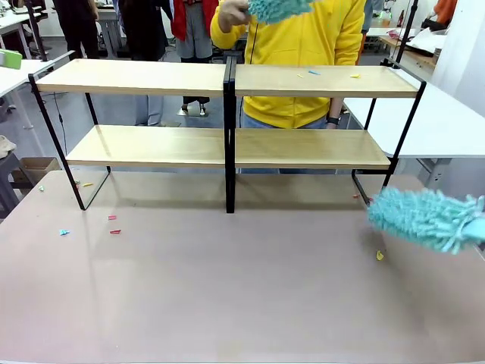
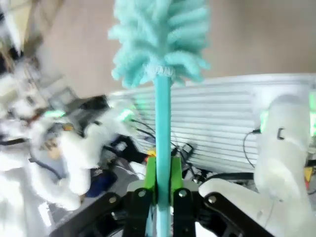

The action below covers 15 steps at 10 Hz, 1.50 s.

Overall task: Clean the shelves.
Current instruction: Clean another randomly selected level of the Shelf with the Duster.

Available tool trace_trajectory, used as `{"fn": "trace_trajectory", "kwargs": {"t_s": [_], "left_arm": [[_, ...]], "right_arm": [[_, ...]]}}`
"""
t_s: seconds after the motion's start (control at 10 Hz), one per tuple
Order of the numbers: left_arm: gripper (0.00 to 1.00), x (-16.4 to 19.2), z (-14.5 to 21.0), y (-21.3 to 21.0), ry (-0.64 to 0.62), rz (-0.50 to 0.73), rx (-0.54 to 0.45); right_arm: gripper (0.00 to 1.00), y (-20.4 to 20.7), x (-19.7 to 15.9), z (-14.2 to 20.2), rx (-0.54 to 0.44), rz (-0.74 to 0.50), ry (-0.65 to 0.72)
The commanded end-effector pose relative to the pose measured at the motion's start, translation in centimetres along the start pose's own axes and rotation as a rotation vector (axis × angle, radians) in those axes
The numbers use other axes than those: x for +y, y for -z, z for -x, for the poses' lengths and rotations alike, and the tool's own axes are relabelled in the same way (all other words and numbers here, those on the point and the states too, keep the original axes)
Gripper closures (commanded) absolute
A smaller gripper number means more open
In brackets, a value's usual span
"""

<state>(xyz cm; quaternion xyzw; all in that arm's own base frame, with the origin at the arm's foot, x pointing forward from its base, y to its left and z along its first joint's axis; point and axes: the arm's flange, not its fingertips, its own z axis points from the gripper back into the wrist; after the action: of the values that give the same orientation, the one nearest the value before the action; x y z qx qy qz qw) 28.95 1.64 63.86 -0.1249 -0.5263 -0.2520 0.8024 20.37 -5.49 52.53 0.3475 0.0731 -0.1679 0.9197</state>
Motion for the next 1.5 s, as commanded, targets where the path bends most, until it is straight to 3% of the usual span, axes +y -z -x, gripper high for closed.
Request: {"fn": "trace_trajectory", "kwargs": {"t_s": [0.0, 0.1, 0.2, 0.4, 0.5, 0.6, 0.8, 1.0, 1.2, 1.4], "left_arm": [[0.0, -0.1, 0.0, 0.0, -0.002, -0.004, 0.002], [0.0, -0.1, 0.0, 0.0, -0.002, -0.004, 0.002], [0.0, -0.1, 0.0, 0.0, -0.002, -0.004, 0.002], [0.0, -0.1, 0.0, 0.0, -0.002, -0.004, 0.002], [0.0, -0.1, 0.0, 0.0, -0.002, -0.004, 0.002], [0.0, -0.1, 0.0, 0.0, -0.002, -0.004, 0.002], [0.0, -0.1, 0.0, 0.0, -0.002, -0.004, 0.002], [0.0, -0.1, 0.0, 0.0, -0.002, -0.004, 0.002], [0.0, -0.1, 0.0, 0.0, -0.002, -0.004, 0.002], [0.0, -0.1, 0.0, 0.0, -0.002, -0.004, 0.002]], "right_arm": [[0.87, 1.0, -1.6, -0.2, 0.073, -0.294, -0.299], [0.87, 0.2, -1.9, -0.1, 0.171, -0.375, -0.372], [0.87, -0.5, -2.5, 0.0, 0.309, -0.356, -0.323], [0.87, -0.9, -3.8, 1.0, 0.299, -0.327, -0.298], [0.87, -1.1, -4.4, 1.1, 0.223, -0.36, -0.302], [0.87, -0.1, -2.8, 0.9, 0.275, -0.372, -0.303], [0.87, -0.1, -3.7, 1.0, 0.284, -0.368, -0.278], [0.87, -2.3, -1.9, 1.0, 0.325, -0.481, -0.507], [0.87, -7.9, -3.0, 3.3, 0.349, -0.59, -0.713], [0.87, -9.8, -4.1, 3.5, 0.341, -0.62, -0.768]]}}
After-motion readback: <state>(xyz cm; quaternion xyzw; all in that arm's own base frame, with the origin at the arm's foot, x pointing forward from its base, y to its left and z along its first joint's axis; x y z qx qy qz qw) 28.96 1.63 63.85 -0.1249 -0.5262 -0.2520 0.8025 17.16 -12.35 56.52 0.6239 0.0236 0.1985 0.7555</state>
